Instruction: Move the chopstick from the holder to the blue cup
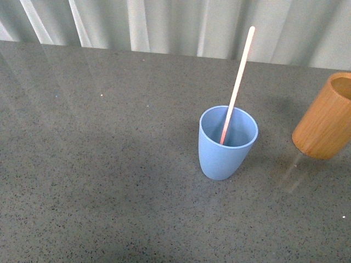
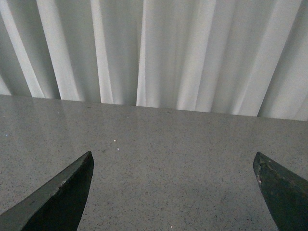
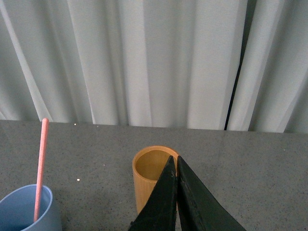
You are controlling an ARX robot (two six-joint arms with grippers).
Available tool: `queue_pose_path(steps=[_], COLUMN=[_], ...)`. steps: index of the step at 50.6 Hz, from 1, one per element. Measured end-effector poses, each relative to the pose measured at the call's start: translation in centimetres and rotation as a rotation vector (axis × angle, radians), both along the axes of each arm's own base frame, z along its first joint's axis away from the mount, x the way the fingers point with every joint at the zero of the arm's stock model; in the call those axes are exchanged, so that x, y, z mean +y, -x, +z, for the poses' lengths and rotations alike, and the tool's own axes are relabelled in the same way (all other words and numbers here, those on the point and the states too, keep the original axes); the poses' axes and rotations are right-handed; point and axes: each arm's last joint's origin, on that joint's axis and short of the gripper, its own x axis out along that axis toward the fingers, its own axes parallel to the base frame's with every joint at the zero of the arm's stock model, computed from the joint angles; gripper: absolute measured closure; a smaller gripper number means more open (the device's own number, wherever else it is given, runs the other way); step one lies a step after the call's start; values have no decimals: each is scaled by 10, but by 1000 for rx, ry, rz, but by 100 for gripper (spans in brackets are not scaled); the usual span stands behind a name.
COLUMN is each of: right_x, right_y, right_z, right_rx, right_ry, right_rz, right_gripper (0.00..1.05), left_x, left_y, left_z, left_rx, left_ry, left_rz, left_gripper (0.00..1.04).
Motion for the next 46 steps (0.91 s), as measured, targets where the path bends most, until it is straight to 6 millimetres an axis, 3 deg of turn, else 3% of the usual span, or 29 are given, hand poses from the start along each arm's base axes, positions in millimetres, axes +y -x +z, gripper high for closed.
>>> queue_pose_path(steps=[46], right_x=[0], right_y=[26], right_z=[-10], right_rx=[-18], right_ry=[0], right_rz=[1], right_gripper=[104], left_x=[0], left_y=[0], left_z=[0], left_rx=[-1], left_ry=[0], left_rz=[0], left_gripper=[7])
